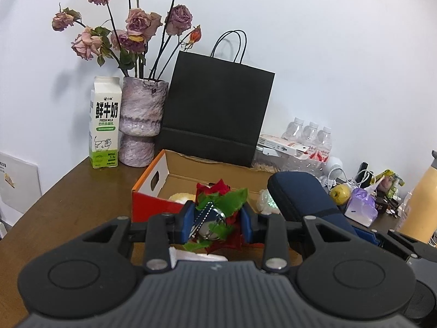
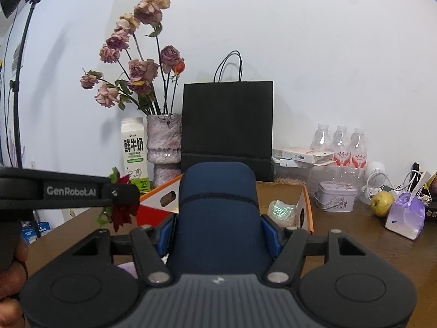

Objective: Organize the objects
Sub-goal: 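Lower the red flower and navy pencil case into the box and open both grippers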

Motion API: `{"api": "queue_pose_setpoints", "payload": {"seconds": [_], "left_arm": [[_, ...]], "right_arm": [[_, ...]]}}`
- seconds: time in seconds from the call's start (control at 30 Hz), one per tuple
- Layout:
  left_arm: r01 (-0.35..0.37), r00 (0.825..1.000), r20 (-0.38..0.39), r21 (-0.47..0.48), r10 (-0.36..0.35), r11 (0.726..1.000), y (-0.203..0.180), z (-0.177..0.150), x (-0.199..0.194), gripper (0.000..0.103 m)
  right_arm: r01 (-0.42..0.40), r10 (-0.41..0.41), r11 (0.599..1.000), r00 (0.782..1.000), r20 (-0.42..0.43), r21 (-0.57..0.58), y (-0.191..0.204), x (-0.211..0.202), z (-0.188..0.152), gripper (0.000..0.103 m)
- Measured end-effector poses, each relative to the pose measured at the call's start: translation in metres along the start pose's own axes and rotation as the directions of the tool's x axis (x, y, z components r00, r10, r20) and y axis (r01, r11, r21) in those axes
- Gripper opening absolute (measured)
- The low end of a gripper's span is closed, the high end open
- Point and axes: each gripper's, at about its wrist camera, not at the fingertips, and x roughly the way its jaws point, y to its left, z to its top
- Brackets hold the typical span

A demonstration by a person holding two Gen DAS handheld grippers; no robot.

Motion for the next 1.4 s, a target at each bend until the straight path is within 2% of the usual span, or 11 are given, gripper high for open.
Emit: {"api": "queue_pose_setpoints", "payload": {"seconds": [0.63, 1.0, 1.4], "left_arm": [[-0.036, 0.999, -0.025, -0.043, 0.035, 0.998, 0.008, 0.053, 0.083, 0.035], [-0.065, 0.996, -0.067, -0.068, 0.060, 0.996, 0.018, 0.064, 0.135, 0.035], [-0.079, 0.993, -0.097, -0.061, 0.073, 0.995, 0.018, 0.055, 0.176, 0.035]], "right_arm": [[0.029, -0.029, 0.999, 1.000, 0.007, 0.016, -0.019, 0.080, 0.048, 0.063], [0.034, -0.033, 0.996, 0.999, -0.018, 0.083, -0.035, 0.133, 0.063, 0.063], [0.059, -0.055, 0.992, 0.998, -0.037, 0.109, -0.049, 0.172, 0.051, 0.063]]}}
